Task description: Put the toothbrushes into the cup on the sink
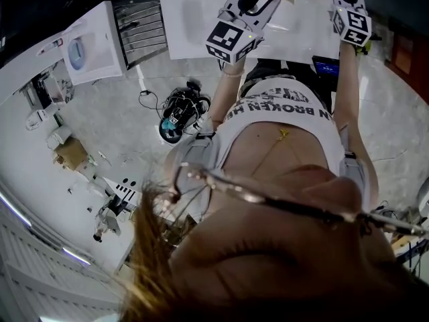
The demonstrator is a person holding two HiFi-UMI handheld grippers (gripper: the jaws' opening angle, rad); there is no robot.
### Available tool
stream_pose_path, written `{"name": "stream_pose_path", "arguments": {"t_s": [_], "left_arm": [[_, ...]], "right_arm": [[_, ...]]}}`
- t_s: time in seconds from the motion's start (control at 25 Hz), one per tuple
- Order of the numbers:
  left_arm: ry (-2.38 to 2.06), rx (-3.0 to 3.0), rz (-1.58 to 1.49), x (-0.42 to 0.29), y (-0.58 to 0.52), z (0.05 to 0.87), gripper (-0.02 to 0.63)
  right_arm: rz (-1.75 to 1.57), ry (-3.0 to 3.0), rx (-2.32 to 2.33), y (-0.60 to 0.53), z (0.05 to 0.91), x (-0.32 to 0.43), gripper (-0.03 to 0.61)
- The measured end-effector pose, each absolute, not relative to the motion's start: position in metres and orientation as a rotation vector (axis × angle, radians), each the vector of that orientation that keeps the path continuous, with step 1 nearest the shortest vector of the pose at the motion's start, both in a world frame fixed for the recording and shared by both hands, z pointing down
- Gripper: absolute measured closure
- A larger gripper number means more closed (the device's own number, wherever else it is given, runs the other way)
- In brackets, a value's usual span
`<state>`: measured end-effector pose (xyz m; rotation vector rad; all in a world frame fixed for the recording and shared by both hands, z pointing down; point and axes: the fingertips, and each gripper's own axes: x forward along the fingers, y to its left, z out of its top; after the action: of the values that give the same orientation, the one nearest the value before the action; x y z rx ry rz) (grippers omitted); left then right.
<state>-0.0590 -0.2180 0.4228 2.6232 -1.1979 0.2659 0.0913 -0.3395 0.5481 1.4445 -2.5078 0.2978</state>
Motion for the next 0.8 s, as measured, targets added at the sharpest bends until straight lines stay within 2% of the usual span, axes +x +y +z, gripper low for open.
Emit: {"name": "stream_pose_path", "arguments": {"t_s": [0.12,0.2,0.64,0.8], "left_arm": [[-1.194,2.626,0.266,-0.061,-0.218,0.422,0.532],[-1.193,2.628,0.264,-0.064,-0.219,0.422,0.532],[-1.172,2.652,0.256,-0.063,-0.223,0.419,0.532],[-1.161,2.664,0.256,-0.061,-0.224,0.416,0.532]], "right_arm": [[0.327,-2.53,1.459,-0.333,0.541,0.092,0.447],[0.342,-2.541,1.467,-0.329,0.536,0.094,0.431],[0.352,-2.557,1.518,-0.305,0.518,0.104,0.431],[0.329,-2.545,1.523,-0.299,0.513,0.108,0.484]]}}
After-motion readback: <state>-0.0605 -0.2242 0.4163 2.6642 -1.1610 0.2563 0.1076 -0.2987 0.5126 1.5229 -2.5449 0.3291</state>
